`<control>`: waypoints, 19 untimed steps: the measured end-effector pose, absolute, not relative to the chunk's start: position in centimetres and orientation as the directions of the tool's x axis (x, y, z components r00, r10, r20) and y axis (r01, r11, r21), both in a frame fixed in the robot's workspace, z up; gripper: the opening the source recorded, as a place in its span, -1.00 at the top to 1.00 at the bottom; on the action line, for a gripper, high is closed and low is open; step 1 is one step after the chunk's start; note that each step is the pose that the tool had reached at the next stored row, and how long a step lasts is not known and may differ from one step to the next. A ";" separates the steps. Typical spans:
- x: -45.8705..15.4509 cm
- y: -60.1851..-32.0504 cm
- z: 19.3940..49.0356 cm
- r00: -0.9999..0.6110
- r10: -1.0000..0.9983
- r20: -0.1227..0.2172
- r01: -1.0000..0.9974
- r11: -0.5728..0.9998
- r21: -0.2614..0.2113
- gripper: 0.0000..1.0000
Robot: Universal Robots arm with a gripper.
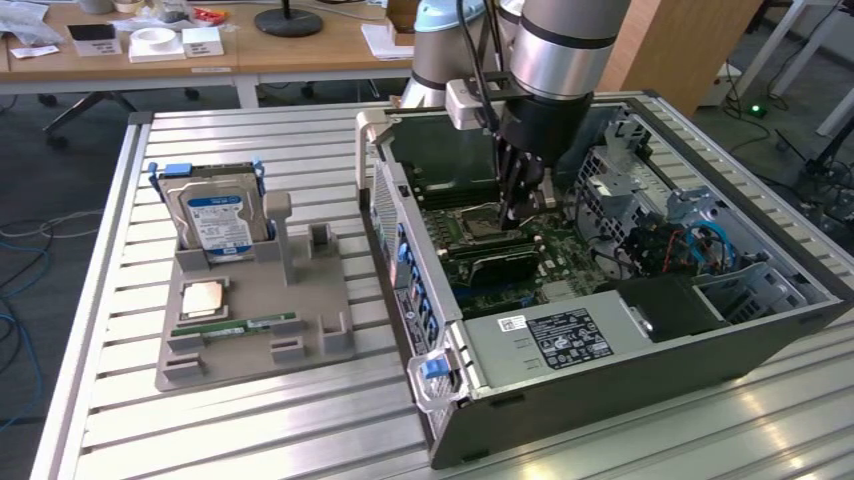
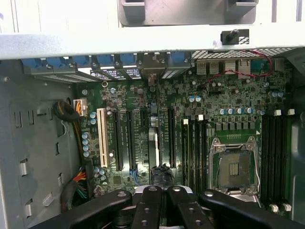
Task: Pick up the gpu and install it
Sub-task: 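Press down on the gpu until it lock into place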
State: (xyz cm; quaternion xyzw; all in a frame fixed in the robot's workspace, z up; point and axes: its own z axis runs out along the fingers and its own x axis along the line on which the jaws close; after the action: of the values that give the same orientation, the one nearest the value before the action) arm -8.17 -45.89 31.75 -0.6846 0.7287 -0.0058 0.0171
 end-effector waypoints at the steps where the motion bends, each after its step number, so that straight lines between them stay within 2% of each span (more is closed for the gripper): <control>1: -8.2 -45.9 31.7 -0.062 -0.998 -0.017 -0.998 0.063 -0.032 0.79; 19: -8.2 -45.9 30.9 -0.062 -0.998 -0.019 -0.998 0.063 -0.032 0.79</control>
State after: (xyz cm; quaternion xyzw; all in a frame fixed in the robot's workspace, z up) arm -8.15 -45.89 30.92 -0.6846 0.7287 -0.0049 0.0179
